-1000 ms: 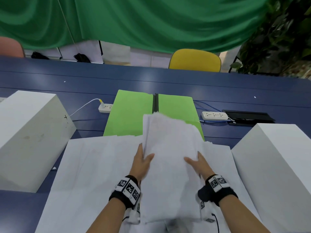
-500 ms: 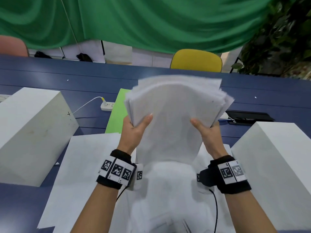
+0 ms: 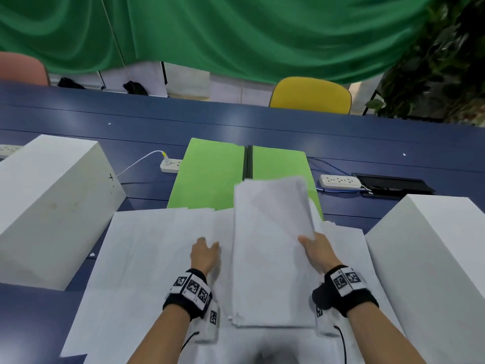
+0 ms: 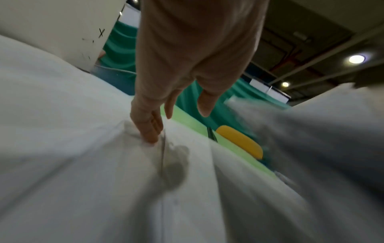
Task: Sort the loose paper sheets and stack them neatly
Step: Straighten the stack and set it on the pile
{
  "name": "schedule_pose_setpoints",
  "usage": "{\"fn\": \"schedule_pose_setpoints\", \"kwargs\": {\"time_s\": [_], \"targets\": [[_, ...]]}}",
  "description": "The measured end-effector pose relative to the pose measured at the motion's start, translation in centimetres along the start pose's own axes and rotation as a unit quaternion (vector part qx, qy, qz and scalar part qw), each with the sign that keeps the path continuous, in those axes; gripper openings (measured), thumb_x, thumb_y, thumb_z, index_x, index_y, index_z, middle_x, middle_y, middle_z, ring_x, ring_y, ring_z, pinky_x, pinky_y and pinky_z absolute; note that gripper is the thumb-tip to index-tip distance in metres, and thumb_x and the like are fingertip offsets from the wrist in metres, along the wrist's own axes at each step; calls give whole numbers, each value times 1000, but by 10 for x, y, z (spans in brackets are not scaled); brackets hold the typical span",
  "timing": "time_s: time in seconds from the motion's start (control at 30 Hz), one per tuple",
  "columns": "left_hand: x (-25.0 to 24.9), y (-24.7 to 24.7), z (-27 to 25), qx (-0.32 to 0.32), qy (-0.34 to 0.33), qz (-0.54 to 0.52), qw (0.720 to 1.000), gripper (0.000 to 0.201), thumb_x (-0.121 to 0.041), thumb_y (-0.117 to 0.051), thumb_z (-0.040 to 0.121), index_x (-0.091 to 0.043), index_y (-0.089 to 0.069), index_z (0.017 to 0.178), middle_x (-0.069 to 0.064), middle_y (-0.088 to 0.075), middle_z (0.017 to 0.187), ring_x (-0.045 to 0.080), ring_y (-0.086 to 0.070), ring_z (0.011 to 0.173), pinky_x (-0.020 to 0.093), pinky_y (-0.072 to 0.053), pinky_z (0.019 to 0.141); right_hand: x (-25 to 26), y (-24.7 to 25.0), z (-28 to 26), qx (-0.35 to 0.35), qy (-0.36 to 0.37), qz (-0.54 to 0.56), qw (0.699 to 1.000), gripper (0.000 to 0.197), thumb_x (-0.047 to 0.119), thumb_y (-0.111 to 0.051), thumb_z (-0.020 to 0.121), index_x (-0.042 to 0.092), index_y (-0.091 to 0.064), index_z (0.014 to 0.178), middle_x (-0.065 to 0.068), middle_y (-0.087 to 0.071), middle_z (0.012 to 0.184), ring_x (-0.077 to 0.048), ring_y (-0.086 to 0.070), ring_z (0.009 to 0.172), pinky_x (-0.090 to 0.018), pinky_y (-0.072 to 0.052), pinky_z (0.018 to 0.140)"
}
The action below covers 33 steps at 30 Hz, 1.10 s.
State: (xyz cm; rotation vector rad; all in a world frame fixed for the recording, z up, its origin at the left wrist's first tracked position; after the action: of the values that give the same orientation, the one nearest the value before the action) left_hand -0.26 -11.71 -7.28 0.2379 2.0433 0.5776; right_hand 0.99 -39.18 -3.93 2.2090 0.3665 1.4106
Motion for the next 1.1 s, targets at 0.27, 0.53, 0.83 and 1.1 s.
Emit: {"fn": "schedule_pose_setpoints", "kwargs": {"time_s": [0.27, 0.53, 0.83, 1.1], "targets": [[7, -17, -8, -12, -43, -39, 998, 37, -2, -51, 91, 5, -42, 127, 12, -53, 124, 25, -51, 112, 24, -38, 86, -46, -20, 6, 12, -58, -100, 993, 34, 28, -52, 92, 4, -61, 114, -18, -64, 111, -35, -59, 102, -35, -44, 86], [15, -24, -1, -77, 9, -169, 983, 26, -10, -42, 97, 5, -53, 114, 9, -59, 102, 25, -52, 101, 28, -39, 89, -50, -20, 5, 3, -68, -80, 994, 37, 30, -52, 92, 4, -59, 117, -18, -64, 113, -35, -58, 105, -38, -46, 92], [21, -32, 2, -6, -21, -95, 995, 56, -11, -60, 88, 2, -37, 138, 18, -44, 141, 31, -41, 131, 35, -34, 108, -51, -16, 4, 17, -65, -38, 997, 35, 24, -54, 92, 0, -60, 116, -19, -64, 109, -34, -60, 102, -39, -46, 91], [19, -8, 2, 33, -8, -199, 979, 53, -31, -51, 94, -3, -38, 138, 11, -44, 142, 27, -42, 131, 28, -35, 100, -40, -15, 1, 51, -35, 29, 998, 25, 20, -59, 90, 0, -61, 105, -15, -64, 96, -26, -59, 82, -36, -49, 72]]}}
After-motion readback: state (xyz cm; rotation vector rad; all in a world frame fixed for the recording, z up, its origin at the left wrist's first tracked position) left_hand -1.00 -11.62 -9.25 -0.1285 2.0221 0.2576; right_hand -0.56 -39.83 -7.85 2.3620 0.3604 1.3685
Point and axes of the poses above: each hand's wrist, its own z-axis towards the middle knuckle, its own y-axis out of the back of the hand, x = y × z, the point moved 1 cm from there along z, towards the middle knuckle
